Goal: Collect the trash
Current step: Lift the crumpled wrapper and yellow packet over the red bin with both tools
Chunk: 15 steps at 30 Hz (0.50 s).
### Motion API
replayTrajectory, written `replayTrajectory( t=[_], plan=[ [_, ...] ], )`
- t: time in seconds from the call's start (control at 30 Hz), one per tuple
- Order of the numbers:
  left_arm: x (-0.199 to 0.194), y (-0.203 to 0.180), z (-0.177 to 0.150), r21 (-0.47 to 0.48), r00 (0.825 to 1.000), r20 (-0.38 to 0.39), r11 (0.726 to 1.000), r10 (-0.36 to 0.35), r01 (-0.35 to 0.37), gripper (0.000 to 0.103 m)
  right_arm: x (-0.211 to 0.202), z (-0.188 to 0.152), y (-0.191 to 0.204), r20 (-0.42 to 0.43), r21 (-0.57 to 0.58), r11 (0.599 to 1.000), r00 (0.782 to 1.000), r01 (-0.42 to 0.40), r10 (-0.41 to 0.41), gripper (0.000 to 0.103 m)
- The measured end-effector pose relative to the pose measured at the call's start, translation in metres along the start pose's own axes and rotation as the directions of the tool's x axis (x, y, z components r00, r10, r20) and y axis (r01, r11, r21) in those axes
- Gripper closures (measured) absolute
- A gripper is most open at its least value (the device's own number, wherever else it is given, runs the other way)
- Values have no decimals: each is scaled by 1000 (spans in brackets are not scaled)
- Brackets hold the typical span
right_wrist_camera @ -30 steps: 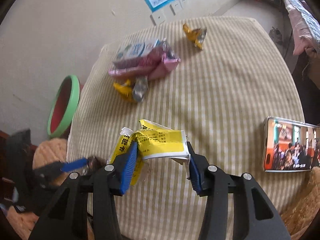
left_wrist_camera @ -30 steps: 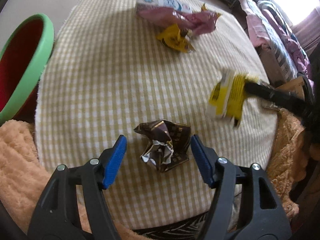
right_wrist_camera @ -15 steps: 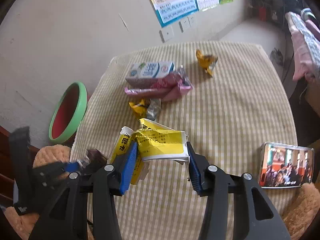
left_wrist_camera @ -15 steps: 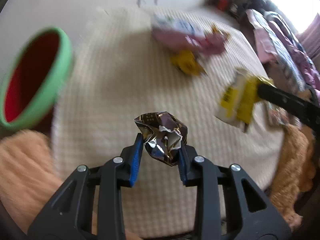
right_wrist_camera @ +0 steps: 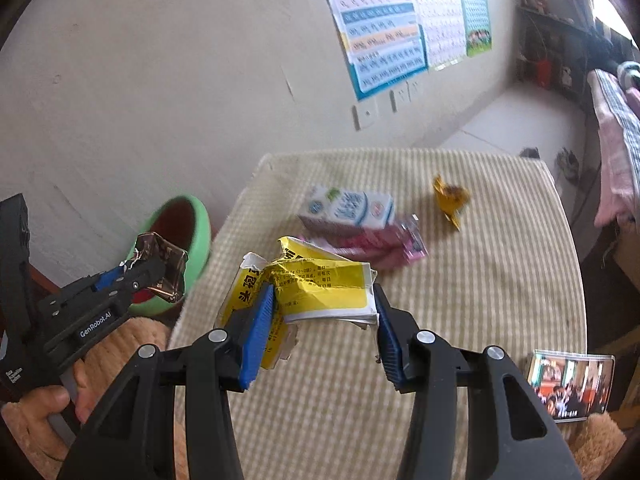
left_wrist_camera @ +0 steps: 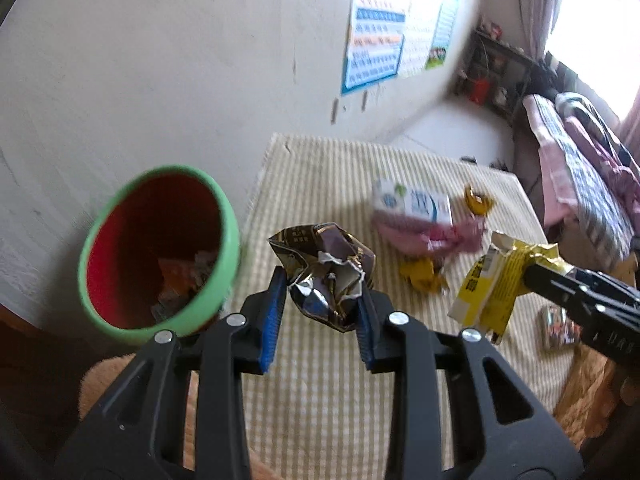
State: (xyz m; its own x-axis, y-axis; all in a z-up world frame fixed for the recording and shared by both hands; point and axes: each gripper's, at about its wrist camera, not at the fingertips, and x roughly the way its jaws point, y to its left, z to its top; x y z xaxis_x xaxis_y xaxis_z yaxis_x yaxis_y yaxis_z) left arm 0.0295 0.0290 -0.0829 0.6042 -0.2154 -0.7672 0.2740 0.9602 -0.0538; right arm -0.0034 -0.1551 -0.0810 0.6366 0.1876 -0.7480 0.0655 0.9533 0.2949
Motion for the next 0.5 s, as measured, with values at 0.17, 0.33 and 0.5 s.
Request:
replayTrajectory(
  t=[0.17, 0.33, 0.5],
  plan=[
    [-14, 7, 8, -16, 999, 46, 1000, 26, -26, 72, -7, 10, 14, 31, -33, 999, 999, -13, 14, 56],
    [-22, 15, 10, -27, 997, 70, 999, 42, -40, 72, -8, 14, 23, 39, -56, 998, 999, -18, 20, 56],
    [-25, 23, 9, -37, 996, 73, 998, 53, -50, 72, -4, 13, 30, 31, -71, 997, 999, -29, 31, 56]
  ],
)
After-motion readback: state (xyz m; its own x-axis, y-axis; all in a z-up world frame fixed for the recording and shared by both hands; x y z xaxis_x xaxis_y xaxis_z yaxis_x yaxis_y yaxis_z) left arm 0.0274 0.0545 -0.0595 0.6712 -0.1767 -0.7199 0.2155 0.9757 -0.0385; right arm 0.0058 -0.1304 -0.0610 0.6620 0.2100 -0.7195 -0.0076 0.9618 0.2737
